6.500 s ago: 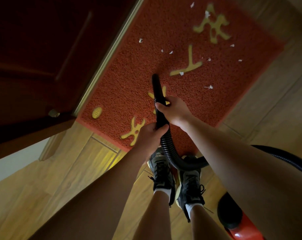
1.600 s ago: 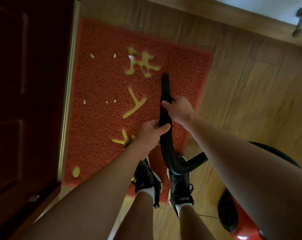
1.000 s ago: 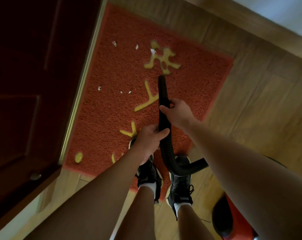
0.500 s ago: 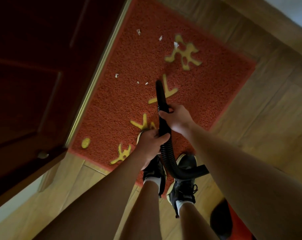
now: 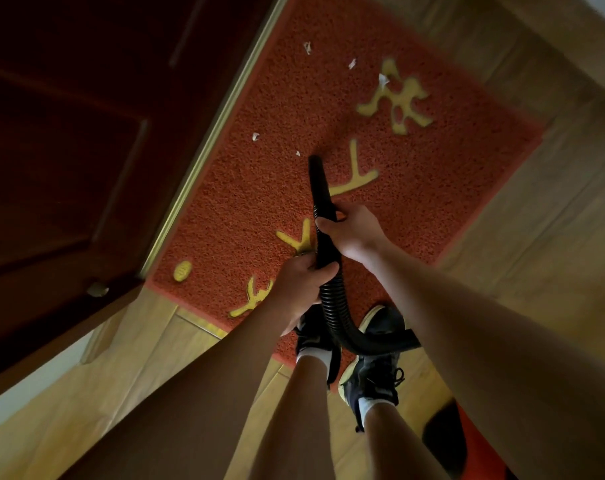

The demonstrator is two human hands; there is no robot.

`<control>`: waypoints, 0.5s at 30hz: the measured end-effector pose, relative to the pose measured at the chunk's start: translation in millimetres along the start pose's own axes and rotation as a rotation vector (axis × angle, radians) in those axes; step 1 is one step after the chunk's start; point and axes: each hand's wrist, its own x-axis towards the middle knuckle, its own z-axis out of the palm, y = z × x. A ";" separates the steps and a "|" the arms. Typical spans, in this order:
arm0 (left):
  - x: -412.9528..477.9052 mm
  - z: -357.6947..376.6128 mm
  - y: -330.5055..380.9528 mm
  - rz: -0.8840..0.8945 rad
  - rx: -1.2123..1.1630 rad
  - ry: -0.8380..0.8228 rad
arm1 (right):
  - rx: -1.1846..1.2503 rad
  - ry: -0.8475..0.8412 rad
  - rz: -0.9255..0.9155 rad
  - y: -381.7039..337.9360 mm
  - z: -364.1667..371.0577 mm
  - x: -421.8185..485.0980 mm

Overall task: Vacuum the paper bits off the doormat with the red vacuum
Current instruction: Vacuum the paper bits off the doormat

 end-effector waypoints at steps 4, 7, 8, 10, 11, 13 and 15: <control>1.0 -11.2 -1.4 -0.003 -0.001 0.010 | 0.006 0.008 0.000 -6.3 7.7 0.6; 0.9 -18.9 -1.2 -0.007 -0.021 0.000 | -0.005 0.023 0.004 -8.5 13.9 1.7; 0.4 -21.2 -1.1 -0.008 -0.026 -0.003 | -0.016 0.026 0.005 -9.9 15.8 1.6; -1.3 -25.0 -1.0 -0.007 -0.033 -0.009 | -0.030 0.024 0.002 -11.9 20.5 1.9; -1.8 -26.3 -1.2 -0.004 -0.037 -0.011 | -0.033 0.021 -0.001 -13.2 22.5 2.0; -1.8 -28.3 -2.4 0.000 -0.054 -0.003 | -0.039 0.013 -0.010 -17.1 25.2 1.8; -0.6 -31.0 -2.8 -0.001 -0.067 0.010 | -0.046 0.007 -0.013 -21.4 27.1 3.2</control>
